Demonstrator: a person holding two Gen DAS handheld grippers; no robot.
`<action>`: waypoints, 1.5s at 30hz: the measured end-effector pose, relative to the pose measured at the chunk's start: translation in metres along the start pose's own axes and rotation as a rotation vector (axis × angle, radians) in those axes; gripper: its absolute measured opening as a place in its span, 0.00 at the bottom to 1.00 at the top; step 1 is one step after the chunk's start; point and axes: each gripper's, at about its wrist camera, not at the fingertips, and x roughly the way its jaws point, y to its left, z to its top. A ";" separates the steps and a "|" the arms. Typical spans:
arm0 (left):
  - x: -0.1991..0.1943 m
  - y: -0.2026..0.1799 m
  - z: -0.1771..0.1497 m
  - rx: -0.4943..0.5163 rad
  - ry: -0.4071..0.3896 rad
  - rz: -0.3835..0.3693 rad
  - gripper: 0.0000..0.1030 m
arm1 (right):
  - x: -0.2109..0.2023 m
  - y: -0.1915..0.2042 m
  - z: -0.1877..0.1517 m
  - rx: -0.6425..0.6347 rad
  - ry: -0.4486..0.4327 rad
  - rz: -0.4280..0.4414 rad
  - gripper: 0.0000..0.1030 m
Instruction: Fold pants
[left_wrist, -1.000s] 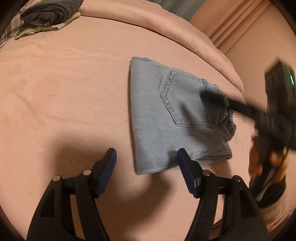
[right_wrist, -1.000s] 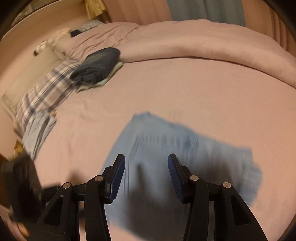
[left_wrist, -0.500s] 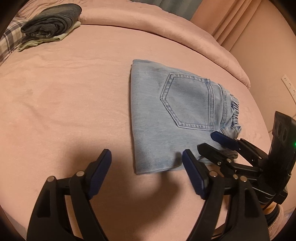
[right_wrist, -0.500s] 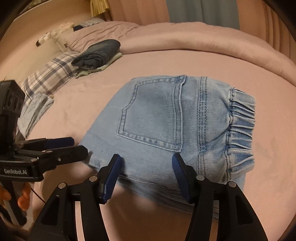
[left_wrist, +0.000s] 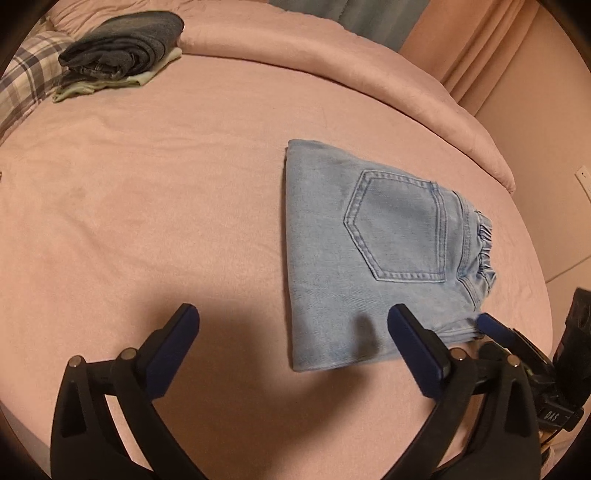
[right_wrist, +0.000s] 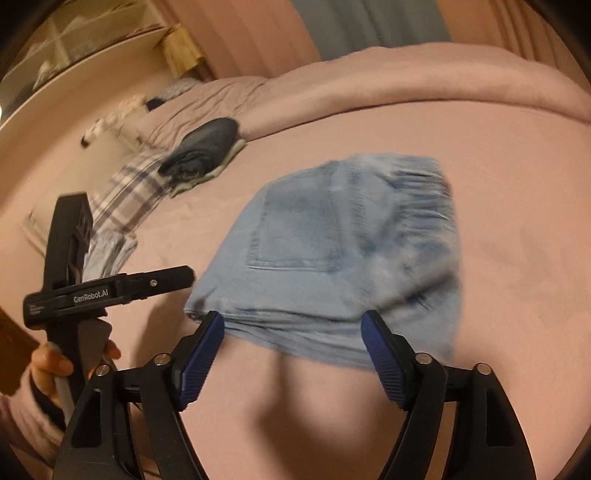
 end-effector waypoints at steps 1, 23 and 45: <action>0.002 0.001 0.001 -0.007 0.007 0.000 0.99 | -0.002 -0.004 -0.001 0.019 -0.005 -0.015 0.78; 0.037 0.011 0.022 -0.090 0.155 -0.260 0.99 | 0.002 -0.090 -0.001 0.439 -0.012 0.110 0.79; 0.075 -0.003 0.063 -0.114 0.168 -0.406 0.98 | 0.048 -0.097 0.044 0.383 0.054 0.172 0.84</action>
